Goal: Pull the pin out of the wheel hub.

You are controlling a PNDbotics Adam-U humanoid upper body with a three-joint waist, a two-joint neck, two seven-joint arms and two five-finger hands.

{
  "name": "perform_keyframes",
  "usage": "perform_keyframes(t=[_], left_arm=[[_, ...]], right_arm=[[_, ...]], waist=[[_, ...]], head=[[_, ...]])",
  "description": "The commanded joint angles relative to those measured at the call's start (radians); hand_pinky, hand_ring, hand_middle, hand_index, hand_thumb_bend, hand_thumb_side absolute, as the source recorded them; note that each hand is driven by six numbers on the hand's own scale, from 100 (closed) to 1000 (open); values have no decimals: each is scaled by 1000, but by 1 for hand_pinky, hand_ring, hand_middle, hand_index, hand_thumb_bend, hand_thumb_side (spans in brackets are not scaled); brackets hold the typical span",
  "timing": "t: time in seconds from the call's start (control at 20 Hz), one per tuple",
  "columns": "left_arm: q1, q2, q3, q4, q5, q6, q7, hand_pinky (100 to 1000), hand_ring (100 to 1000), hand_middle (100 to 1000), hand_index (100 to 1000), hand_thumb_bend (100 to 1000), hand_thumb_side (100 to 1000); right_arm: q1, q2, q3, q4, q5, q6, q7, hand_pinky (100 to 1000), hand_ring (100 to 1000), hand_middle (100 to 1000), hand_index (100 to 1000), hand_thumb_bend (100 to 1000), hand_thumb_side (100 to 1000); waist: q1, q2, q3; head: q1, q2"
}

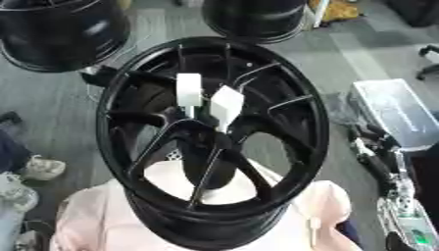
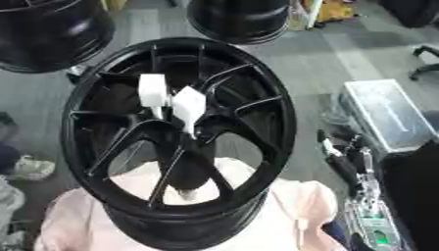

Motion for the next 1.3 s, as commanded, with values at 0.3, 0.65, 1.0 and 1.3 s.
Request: perform_keyframes(t=[0.3, 0.65, 1.0, 1.3], left_arm=[[-294, 71, -318, 123, -84, -146, -242, 755, 737, 721, 807, 503, 567], [-464, -102, -424, 276, -210, -203, -337, 764, 714, 754, 829, 570, 501], [-528, -213, -448, 363, -306, -226, -345, 785, 746, 798, 841, 589, 504], [-543, -282, -452, 419, -393, -224, -311, 786, 753, 810, 851, 589, 500]], right_arm=[[3, -48, 10, -10, 17, 1, 14, 653, 561, 690, 820, 416, 365], [9, -54, 11, -8, 20, 2, 15, 654, 561, 690, 820, 418, 364], [11, -54, 13, -7, 18, 2, 17, 654, 561, 690, 820, 419, 363], [11, -51, 15, -7, 17, 2, 19, 654, 561, 689, 820, 421, 362]], waist=[[29, -41, -20], [38, -51, -15], [38, -51, -19], [37, -51, -25]], head=[[7, -2], [-2, -2], [3, -2], [9, -2]])
